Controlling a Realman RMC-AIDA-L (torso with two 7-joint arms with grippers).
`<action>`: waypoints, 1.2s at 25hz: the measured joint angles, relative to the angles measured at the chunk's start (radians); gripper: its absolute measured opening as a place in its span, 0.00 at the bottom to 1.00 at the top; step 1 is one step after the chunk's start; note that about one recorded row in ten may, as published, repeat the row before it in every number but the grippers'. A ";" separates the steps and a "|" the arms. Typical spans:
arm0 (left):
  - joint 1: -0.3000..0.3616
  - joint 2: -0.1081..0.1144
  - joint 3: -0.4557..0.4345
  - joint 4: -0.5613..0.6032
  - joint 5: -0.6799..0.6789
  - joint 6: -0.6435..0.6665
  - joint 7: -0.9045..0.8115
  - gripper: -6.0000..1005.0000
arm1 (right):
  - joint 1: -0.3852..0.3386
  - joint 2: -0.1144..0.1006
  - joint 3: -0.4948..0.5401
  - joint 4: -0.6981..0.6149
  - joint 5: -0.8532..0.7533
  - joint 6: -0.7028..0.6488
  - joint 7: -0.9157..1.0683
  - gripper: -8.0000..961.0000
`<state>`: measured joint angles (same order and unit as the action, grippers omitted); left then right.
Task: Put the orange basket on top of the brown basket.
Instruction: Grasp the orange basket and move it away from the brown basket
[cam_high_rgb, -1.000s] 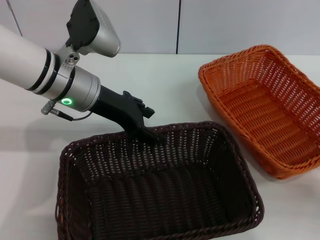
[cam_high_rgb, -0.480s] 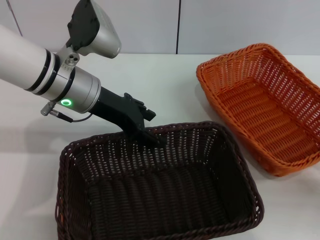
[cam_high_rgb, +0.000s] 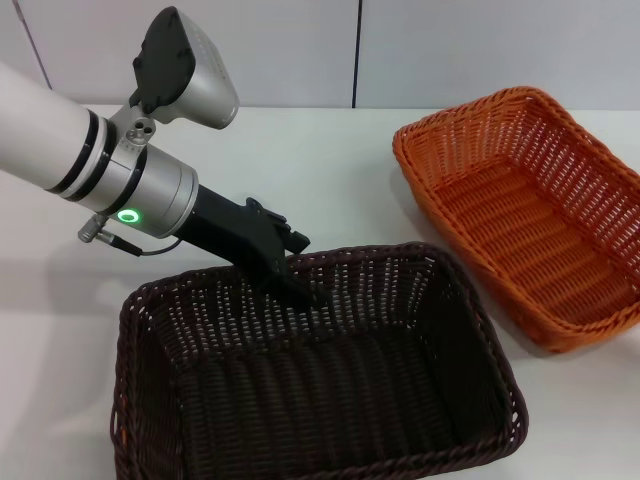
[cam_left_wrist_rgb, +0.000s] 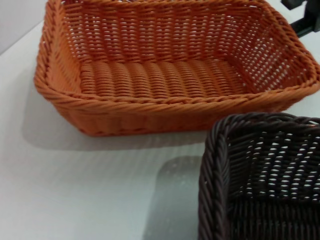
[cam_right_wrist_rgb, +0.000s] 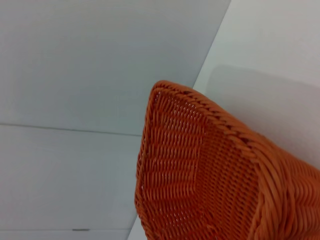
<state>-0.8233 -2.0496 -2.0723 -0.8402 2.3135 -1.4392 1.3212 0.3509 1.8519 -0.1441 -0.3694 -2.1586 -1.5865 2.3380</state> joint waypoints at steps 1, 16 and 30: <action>0.000 0.000 0.000 0.000 0.000 0.000 0.000 0.83 | 0.000 0.000 0.000 0.000 0.000 0.000 0.000 0.69; 0.017 -0.005 -0.006 -0.030 -0.008 -0.037 -0.003 0.83 | 0.041 0.015 -0.023 0.007 -0.037 0.110 0.045 0.69; 0.017 -0.006 -0.006 -0.021 -0.010 -0.031 -0.004 0.83 | -0.013 0.028 -0.055 -0.009 -0.033 0.238 -0.014 0.37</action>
<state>-0.8059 -2.0556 -2.0786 -0.8616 2.3037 -1.4701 1.3170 0.3377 1.8796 -0.1989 -0.3781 -2.1919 -1.3484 2.3238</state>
